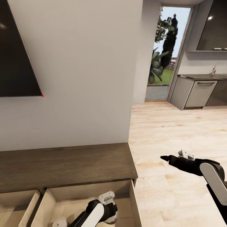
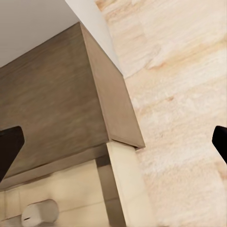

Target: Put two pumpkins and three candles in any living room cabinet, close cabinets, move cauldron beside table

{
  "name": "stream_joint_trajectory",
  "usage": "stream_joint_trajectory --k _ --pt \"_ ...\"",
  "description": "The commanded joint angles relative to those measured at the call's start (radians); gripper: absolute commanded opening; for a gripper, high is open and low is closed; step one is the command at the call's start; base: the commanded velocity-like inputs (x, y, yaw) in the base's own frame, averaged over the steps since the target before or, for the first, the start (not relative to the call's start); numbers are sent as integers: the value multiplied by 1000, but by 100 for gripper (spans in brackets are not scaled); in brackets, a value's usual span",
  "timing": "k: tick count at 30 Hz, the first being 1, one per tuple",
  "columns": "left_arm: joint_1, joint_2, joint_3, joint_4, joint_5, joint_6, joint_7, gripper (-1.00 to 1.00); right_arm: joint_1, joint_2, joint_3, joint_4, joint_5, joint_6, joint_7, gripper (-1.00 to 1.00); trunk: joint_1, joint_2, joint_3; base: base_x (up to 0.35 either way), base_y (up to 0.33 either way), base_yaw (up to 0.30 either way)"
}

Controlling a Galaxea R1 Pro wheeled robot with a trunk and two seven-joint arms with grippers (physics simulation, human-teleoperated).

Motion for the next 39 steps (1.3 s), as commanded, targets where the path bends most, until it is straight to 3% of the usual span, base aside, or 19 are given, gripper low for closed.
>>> stream_joint_trajectory --k 1,5,17,26,30,39 --pt "-1 -1 -3 19 1 -16 -12 -100 -1 0 0 0 -10 2 -11 100 4 -8 -4 0 0 0" --pt "-1 -4 -7 53 -23 -63 -58 -100 -1 0 0 0 -10 -1 -11 100 19 -36 -17 0 0 0" --pt "-20 -6 -9 46 -41 -111 -68 -100 -1 0 2 1 -10 -4 -11 100 65 -120 -54 0 0 0" --pt "-65 -6 -4 50 -20 -102 -53 -100 -1 0 -4 1 -11 -5 -8 100 100 -183 -82 0 0 0" --pt "-73 -7 -3 55 9 -98 -52 -100 -1 0 -6 0 -13 -5 -6 100 115 -211 -95 0 0 0" --pt "-107 -7 -2 45 58 -18 -52 -100 0 0 -9 -4 -23 -5 -3 100 149 -274 -123 0 0 0"
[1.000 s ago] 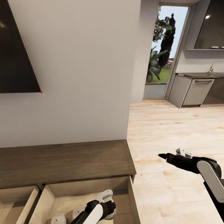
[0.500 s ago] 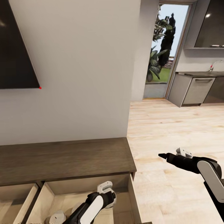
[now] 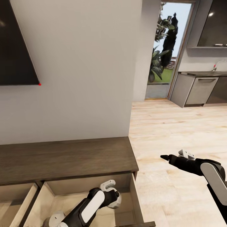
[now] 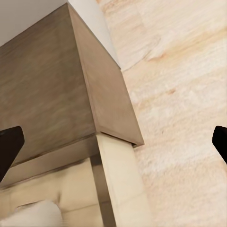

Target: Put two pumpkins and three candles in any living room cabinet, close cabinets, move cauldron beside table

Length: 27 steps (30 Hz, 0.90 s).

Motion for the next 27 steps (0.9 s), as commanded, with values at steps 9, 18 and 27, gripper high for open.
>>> stream_joint_trajectory --k 9,18,27 --pt "-42 1 0 2 53 19 8 -100 0 -2 -2 -2 -11 3 -10 100 34 -64 -29 0 0 0" --pt "-43 1 2 0 60 19 8 -100 -1 -2 -2 -2 -11 3 -9 100 69 -127 -57 0 0 0" --pt "-64 1 4 -3 59 19 23 -100 -1 -1 -2 -3 -12 3 -9 100 103 -190 -86 0 0 0"
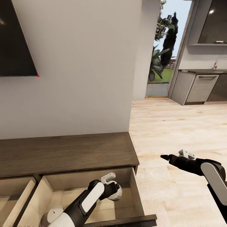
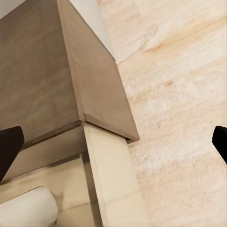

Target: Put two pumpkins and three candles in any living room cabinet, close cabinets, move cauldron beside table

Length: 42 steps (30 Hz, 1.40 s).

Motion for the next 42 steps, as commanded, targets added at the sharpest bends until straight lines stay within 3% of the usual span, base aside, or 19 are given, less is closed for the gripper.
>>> stream_joint_trajectory --k 1,5,9,20,38,42 --pt "-1 0 -2 -8 10 -1 32 -100 0 0 0 -1 -11 3 -10 100 4 -8 -4 0 0 0" --pt "-2 -3 -1 -64 11 -1 175 -100 -1 1 2 -1 -10 3 -10 100 19 -36 -17 0 0 0" --pt "-2 -3 -2 -87 12 -1 219 -100 -1 1 1 -2 -10 3 -10 100 19 -36 -17 0 0 0" --pt "-2 -14 -10 -106 18 -1 239 -100 -1 -1 -1 -2 -11 4 -10 100 19 -36 -17 0 0 0" --pt "-2 -25 -13 -107 16 -12 245 -100 0 -5 0 -7 -10 3 31 100 88 -162 -73 0 0 0" --pt "-2 -25 -13 -105 17 -12 245 -100 0 -7 0 -7 -10 3 35 100 93 -168 -88 0 0 0"
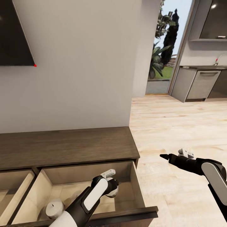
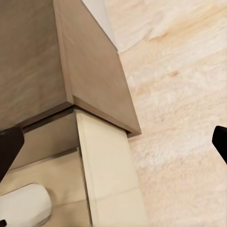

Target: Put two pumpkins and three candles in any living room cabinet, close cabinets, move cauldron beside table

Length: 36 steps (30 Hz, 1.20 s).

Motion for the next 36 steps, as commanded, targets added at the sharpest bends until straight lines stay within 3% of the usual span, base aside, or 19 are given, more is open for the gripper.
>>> stream_joint_trajectory --k 1,31,36 --pt "-1 1 -1 -1 6 2 6 -100 -1 -1 0 -1 -11 3 -7 100 0 -1 -5 0 0 0" --pt "0 4 8 -1 8 3 5 -100 0 2 0 0 -11 3 1 100 14 -8 -121 0 0 0" --pt "0 5 8 -1 8 4 4 -100 -1 3 0 0 -11 3 1 100 14 -8 -121 0 0 0"
